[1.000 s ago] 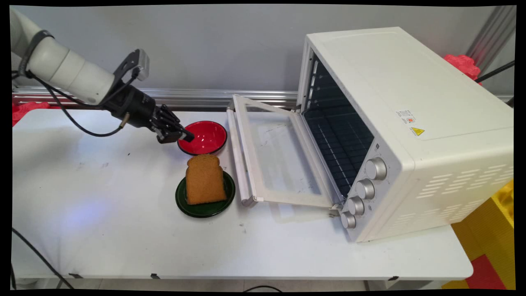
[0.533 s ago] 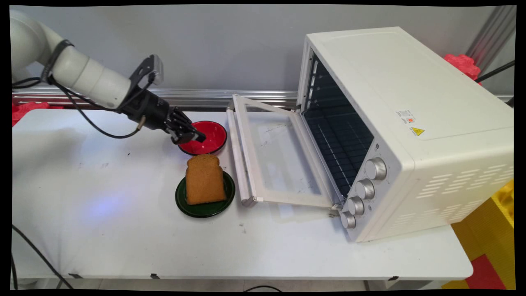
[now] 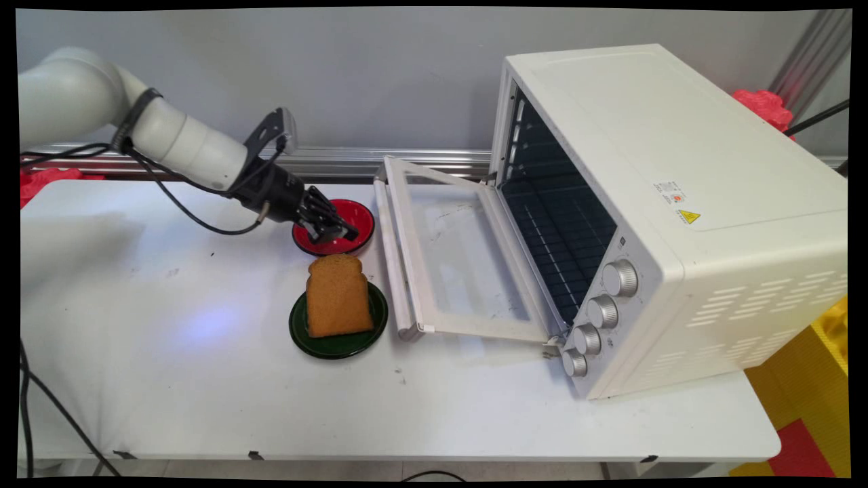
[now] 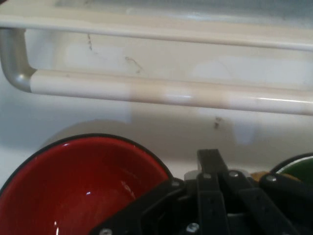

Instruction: Close the oven

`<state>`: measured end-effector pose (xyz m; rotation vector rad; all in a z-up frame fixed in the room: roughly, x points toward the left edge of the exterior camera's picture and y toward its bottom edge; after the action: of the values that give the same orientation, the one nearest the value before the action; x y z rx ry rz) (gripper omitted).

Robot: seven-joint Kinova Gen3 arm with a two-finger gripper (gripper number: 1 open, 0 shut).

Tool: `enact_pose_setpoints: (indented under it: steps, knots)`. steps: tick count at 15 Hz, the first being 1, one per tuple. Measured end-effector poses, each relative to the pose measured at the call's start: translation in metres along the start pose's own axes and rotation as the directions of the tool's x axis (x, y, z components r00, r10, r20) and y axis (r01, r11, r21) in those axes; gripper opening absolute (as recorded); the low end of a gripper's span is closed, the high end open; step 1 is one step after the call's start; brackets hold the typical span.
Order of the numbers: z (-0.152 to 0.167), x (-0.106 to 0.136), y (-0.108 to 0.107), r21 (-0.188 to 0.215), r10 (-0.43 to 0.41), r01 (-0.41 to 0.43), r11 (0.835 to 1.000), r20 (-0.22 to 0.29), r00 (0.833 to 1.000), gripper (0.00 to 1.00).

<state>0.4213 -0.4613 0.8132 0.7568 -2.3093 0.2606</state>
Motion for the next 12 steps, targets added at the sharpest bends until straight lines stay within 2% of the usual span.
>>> enact_pose_setpoints:
  steps: [12]
  knots:
    - [0.044, 0.000, -0.005, -0.051, 0.002, -0.004, 0.999, -0.027, 1.000, 0.00]
